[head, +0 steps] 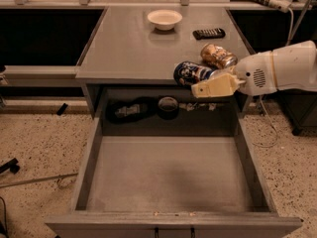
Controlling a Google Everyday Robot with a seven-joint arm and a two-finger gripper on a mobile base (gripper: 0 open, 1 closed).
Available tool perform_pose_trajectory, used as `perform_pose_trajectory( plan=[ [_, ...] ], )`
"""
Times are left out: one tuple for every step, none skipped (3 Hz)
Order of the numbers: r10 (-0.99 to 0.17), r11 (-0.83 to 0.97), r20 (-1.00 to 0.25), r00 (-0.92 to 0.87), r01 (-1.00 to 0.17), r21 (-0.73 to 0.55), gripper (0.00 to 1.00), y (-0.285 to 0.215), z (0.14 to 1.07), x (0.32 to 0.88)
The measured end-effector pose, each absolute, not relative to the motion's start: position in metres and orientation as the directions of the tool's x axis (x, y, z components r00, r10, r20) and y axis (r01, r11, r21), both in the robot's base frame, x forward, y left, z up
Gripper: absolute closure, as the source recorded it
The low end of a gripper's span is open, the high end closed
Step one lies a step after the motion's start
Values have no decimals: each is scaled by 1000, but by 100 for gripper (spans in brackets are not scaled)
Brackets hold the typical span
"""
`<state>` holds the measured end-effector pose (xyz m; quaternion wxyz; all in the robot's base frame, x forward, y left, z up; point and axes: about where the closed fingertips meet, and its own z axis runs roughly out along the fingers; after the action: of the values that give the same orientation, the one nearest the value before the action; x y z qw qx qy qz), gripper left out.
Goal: Place pepsi can into top drawer
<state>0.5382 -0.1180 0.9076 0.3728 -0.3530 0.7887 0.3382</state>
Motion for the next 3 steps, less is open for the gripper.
perform_pose_trajectory(
  plan=[
    [-308, 438, -826, -471, -841, 316, 100, -108, 875, 521],
    [-341, 347, -814, -471, -868, 357, 100, -105, 832, 499],
    [-385, 293, -797, -466, -880, 374, 100, -102, 766, 484]
  ],
)
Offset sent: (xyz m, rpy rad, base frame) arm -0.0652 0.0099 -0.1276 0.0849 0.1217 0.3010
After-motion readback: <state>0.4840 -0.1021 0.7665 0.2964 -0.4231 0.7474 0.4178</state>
